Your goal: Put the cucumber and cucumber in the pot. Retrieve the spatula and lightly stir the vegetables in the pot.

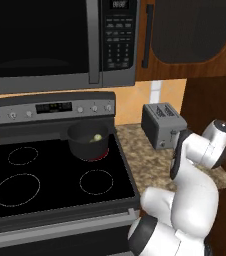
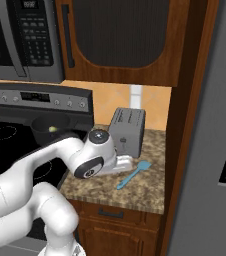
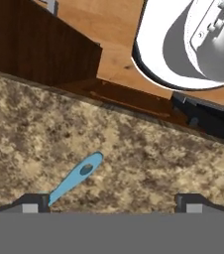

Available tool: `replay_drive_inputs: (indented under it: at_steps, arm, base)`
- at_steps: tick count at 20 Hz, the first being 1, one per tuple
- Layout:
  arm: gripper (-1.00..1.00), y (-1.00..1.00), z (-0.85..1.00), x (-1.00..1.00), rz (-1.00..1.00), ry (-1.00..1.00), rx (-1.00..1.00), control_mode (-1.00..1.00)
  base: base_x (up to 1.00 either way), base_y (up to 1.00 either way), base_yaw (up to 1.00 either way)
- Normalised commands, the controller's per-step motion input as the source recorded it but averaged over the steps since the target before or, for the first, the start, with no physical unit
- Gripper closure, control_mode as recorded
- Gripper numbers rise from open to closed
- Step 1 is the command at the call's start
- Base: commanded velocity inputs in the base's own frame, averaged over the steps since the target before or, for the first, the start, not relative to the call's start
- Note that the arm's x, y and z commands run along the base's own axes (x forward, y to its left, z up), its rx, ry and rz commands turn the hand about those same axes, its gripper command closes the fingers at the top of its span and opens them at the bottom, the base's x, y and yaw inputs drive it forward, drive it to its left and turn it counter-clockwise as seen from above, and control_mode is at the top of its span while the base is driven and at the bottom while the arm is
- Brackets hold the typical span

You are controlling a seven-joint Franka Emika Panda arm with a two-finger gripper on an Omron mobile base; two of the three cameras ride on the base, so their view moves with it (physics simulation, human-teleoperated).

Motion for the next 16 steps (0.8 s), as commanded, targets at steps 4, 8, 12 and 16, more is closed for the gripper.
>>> replay_drive_inputs:
  at_steps: [4, 8, 12, 16]
  arm:
    - [-1.0, -0.02, -0.26, 0.43, -0.45, 0.0, 0.06, -1.0]
    - [-1.0, -0.11, -0.2, 0.26, -0.41, 0.0, 0.13, -1.0]
    - [-1.0, -0.07, -0.24, 0.17, -0.37, 0.0, 0.18, -1.0]
    - [-1.0, 0.0, -0.34, 0.01, -0.37, 0.02, 0.19, -1.0]
  base:
    - [0.0, 0.0, 0.0]
    - [0.0, 0.0, 0.0]
    - [0.0, 0.0, 0.0]
    - [0.0, 0.0, 0.0]
